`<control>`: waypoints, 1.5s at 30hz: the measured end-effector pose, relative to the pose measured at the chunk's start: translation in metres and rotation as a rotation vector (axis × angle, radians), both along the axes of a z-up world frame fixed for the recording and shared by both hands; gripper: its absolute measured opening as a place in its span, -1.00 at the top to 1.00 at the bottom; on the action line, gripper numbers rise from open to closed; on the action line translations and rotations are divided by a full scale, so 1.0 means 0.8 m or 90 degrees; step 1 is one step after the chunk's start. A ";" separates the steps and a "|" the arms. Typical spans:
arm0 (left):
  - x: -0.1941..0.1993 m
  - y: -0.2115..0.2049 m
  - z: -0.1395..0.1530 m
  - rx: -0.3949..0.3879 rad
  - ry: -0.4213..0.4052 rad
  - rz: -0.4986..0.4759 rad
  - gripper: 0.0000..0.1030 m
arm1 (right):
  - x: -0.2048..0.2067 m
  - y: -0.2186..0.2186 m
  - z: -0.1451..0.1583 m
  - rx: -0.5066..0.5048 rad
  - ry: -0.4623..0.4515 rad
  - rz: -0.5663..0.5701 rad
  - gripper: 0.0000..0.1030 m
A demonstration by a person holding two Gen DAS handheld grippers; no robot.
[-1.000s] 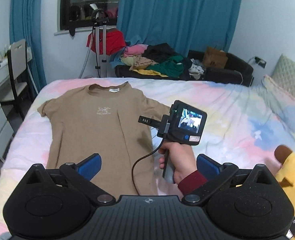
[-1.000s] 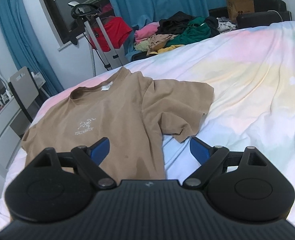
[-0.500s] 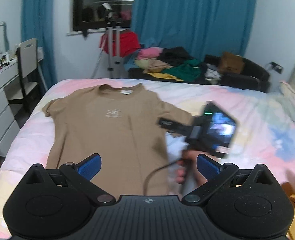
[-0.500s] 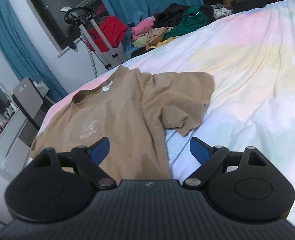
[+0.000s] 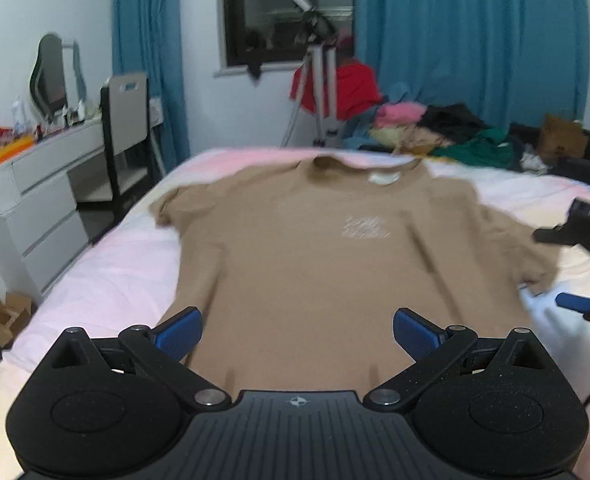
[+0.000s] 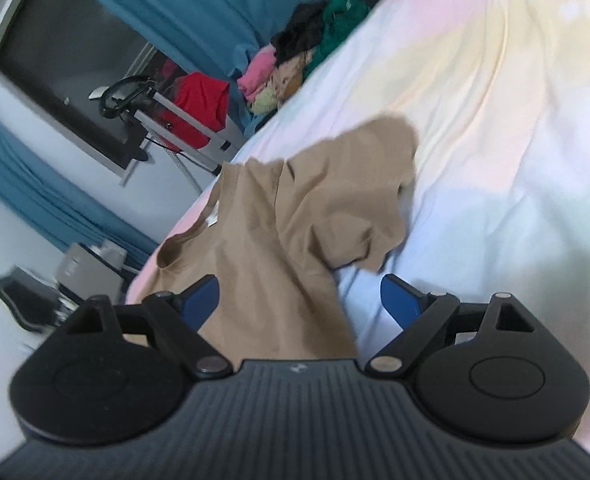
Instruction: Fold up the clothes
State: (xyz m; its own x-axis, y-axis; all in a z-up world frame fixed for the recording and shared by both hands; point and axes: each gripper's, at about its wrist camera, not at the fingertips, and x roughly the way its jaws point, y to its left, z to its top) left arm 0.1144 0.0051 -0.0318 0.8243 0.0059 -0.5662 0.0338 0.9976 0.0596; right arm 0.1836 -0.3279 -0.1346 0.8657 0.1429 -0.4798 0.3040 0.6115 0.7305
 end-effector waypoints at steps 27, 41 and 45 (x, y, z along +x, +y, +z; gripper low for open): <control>0.045 0.031 -0.064 -0.118 0.079 -0.002 -0.99 | 0.070 -0.055 -0.031 0.011 0.017 -0.180 0.78; 0.032 0.026 -0.061 -0.133 0.079 -0.013 -0.99 | 0.035 -0.068 -0.068 0.251 -0.043 -0.185 -0.36; 0.036 0.033 -0.062 -0.141 0.082 -0.003 -0.99 | 0.064 -0.058 -0.065 0.238 -0.061 -0.124 -0.36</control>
State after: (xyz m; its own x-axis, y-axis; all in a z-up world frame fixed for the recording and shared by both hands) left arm 0.1436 0.0316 -0.0817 0.7451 -0.1340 -0.6534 0.0316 0.9856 -0.1660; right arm 0.2344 -0.3746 -0.1867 0.9319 0.1215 -0.3417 0.3070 0.2375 0.9216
